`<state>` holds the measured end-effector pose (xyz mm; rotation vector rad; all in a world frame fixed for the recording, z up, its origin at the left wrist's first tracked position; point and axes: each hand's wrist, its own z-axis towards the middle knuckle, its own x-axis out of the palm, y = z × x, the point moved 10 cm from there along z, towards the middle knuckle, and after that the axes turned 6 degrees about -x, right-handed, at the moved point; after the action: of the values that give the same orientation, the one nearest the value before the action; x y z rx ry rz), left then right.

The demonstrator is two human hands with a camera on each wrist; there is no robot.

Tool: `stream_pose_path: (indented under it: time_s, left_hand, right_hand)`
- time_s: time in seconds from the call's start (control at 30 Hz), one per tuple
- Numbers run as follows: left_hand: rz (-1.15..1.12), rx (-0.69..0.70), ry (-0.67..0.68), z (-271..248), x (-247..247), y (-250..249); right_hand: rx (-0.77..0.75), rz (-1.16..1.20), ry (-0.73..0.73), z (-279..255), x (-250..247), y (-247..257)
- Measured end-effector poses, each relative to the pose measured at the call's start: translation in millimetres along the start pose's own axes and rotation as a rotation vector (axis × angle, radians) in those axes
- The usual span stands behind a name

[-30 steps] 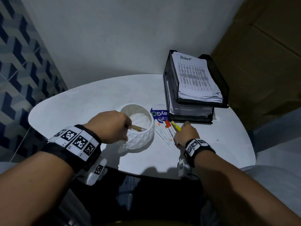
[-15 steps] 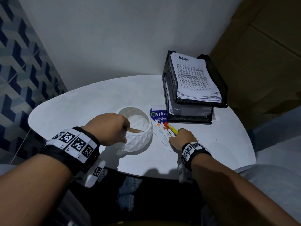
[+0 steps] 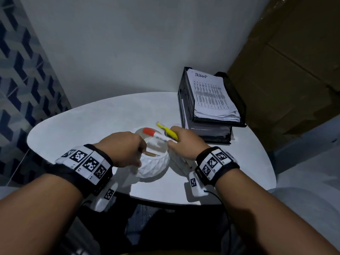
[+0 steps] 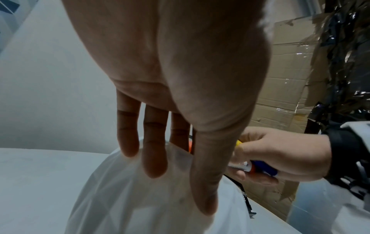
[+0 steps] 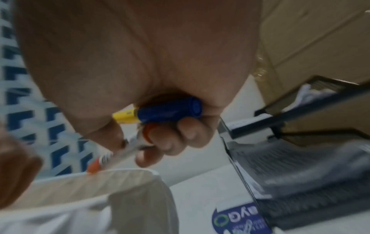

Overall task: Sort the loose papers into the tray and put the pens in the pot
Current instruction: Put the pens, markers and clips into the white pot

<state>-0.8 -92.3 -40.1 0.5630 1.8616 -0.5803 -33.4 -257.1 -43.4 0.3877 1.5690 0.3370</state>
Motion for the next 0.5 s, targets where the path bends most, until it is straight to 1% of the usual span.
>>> stream_pose_path:
  time_s: [0.07,0.1,0.17,0.27,0.37,0.43,0.5]
  left_hand:
    - [0.005,0.012,0.013,-3,2,-2]
    - [0.011,0.019,0.020,-4,3,-4]
    - [0.024,0.031,0.042,-6,7,-8]
    - [0.039,0.042,0.066,-6,12,-14]
    - [0.029,0.042,0.055,-3,12,-14]
    - [0.026,0.042,0.039,-1,9,-12]
    - [0.018,0.042,0.023,1,6,-11]
  right_hand:
    - [-0.067,-0.213,0.061,-5,7,18]
    - [-0.089,-0.278,0.077,-6,11,23]
    - [-0.110,-0.297,0.099,-8,21,30]
    - [-0.124,-0.168,0.088,-8,33,38]
    - [-0.118,0.064,0.035,-10,36,41]
    - [-0.100,0.136,0.015,-9,34,37]
    - [-0.057,0.232,-0.039,-6,26,25]
